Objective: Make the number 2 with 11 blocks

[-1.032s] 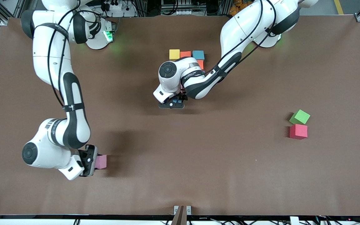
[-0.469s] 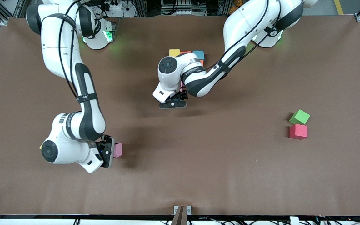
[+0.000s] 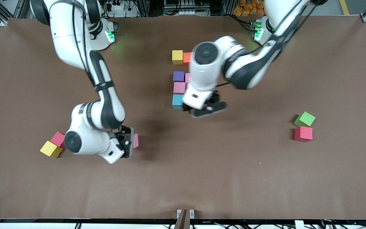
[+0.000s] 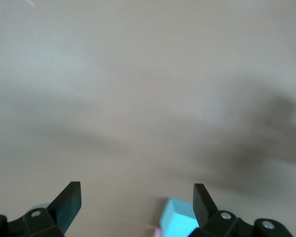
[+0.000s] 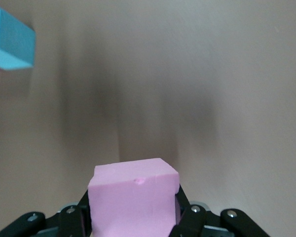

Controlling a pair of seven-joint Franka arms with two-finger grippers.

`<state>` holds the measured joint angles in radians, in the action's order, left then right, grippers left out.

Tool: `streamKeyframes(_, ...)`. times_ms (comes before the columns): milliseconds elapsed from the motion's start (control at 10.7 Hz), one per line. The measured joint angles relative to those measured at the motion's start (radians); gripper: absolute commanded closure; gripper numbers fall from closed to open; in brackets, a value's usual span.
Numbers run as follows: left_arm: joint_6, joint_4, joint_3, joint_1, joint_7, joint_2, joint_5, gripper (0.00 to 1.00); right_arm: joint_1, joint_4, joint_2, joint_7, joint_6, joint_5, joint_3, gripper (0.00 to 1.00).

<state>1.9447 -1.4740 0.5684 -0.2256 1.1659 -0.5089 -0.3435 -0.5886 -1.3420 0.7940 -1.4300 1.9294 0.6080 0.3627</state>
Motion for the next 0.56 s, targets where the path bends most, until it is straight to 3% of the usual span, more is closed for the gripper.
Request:
streamKeyframes(281,-0.170,-0.003,-0.007,0.176,-0.083,0.045,0.055,0.00,-0.164,-0.148,-0.104,0.087,0.130,0.000,-0.001,0.79)
streamKeyframes(563,-0.214,-0.015,-0.015,0.376,-0.409,0.043,0.062,0.00,-0.308,-0.199,-0.138,0.136,0.211,0.000,-0.002,0.80)
